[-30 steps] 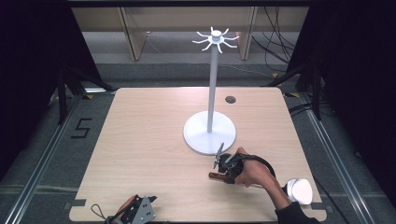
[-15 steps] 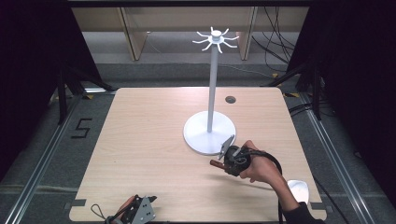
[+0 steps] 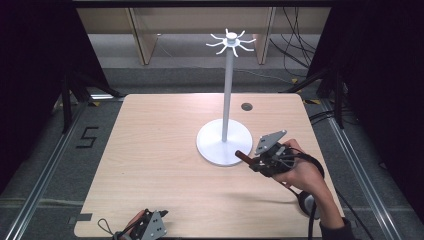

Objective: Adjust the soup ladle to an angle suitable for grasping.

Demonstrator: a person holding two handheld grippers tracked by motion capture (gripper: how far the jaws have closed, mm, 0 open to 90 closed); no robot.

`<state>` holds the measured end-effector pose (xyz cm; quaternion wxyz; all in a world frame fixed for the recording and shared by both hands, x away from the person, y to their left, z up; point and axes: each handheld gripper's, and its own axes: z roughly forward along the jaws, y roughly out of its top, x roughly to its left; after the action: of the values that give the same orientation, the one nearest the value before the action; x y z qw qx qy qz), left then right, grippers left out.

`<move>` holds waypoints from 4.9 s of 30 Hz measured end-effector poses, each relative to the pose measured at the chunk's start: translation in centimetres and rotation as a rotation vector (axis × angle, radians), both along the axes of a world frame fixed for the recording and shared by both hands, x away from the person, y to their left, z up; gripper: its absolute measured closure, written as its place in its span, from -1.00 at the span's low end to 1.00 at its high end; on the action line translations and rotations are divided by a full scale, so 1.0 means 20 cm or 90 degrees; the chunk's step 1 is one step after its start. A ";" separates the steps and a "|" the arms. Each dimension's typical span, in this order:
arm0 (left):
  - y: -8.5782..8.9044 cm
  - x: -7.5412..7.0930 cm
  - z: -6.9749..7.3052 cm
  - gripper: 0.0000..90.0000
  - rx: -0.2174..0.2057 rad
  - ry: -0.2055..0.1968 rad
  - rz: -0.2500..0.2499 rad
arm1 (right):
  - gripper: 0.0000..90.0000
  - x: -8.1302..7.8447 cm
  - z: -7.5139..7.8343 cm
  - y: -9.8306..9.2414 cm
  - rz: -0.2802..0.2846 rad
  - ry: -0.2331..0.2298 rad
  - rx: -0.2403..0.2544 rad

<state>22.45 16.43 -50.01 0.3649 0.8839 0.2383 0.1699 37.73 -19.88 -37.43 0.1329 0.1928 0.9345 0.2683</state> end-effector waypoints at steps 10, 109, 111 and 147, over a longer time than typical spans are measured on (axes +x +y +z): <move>0.00 0.00 0.00 -0.66 -0.006 -0.003 0.003 | 0.64 -0.04 0.14 -0.13 -0.020 -0.032 0.087; 0.01 0.01 0.00 -0.66 0.009 -0.001 -0.003 | 0.64 0.33 0.84 -0.08 -0.152 -0.152 0.344; 0.00 0.01 0.00 -0.66 -0.003 0.006 -0.003 | 0.64 0.34 0.85 -0.07 -0.155 -0.150 0.344; 0.01 0.01 0.00 -0.66 0.000 0.001 -0.004 | 0.63 0.45 0.88 0.07 -0.151 -0.150 0.305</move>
<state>22.59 16.56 -49.92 0.3653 0.8848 0.2359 0.1677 46.79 -18.53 -19.76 0.2219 0.2937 0.7935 0.4846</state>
